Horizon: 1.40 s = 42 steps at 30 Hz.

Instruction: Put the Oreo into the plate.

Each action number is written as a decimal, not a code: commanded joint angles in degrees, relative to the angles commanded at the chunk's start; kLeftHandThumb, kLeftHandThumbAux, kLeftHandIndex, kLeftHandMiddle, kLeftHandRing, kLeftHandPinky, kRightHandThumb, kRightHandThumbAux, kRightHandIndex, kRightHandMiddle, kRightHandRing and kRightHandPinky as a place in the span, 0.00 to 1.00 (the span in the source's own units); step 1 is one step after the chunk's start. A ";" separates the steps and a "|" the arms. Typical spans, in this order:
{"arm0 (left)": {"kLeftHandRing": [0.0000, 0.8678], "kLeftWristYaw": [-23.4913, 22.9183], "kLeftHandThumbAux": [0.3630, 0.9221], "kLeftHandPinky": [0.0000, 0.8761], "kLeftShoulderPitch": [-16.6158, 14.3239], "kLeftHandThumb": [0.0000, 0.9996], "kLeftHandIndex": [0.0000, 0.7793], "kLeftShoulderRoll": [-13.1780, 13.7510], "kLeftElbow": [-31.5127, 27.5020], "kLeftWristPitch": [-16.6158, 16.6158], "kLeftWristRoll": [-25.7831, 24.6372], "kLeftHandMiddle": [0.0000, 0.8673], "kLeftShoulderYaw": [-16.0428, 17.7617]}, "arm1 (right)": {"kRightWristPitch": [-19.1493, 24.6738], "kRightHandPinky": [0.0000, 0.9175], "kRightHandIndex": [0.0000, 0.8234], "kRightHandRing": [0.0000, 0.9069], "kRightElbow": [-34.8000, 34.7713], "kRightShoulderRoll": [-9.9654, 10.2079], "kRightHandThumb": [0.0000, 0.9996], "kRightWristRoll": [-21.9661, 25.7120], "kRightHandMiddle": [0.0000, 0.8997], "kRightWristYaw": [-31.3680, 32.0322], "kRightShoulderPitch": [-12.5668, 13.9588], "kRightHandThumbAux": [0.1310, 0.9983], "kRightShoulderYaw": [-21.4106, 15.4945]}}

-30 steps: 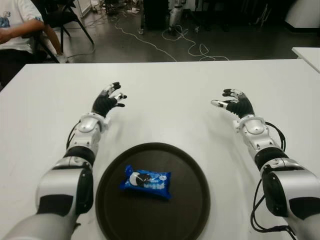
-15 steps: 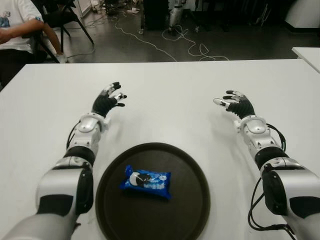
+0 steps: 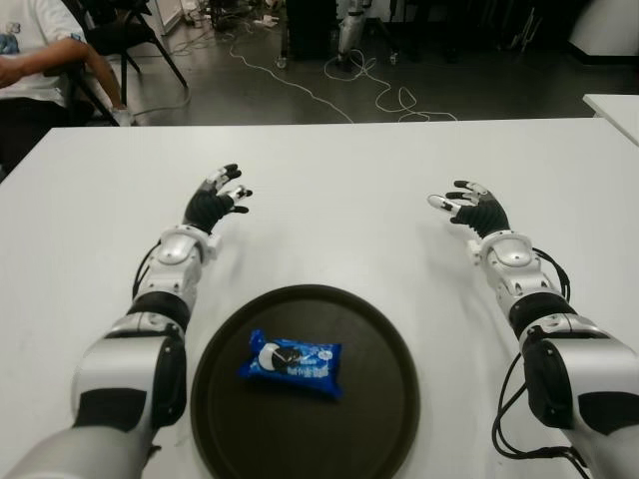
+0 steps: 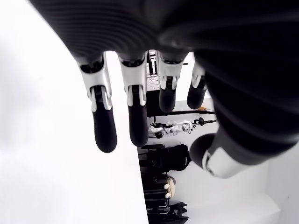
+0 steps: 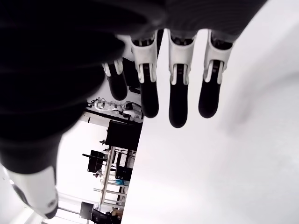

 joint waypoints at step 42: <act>0.28 -0.62 0.54 0.44 -0.09 0.25 0.03 -0.17 0.16 0.12 -0.35 0.12 0.48 | -0.29 0.36 0.23 0.32 0.05 0.01 0.00 -0.45 0.29 -0.66 0.12 0.63 0.15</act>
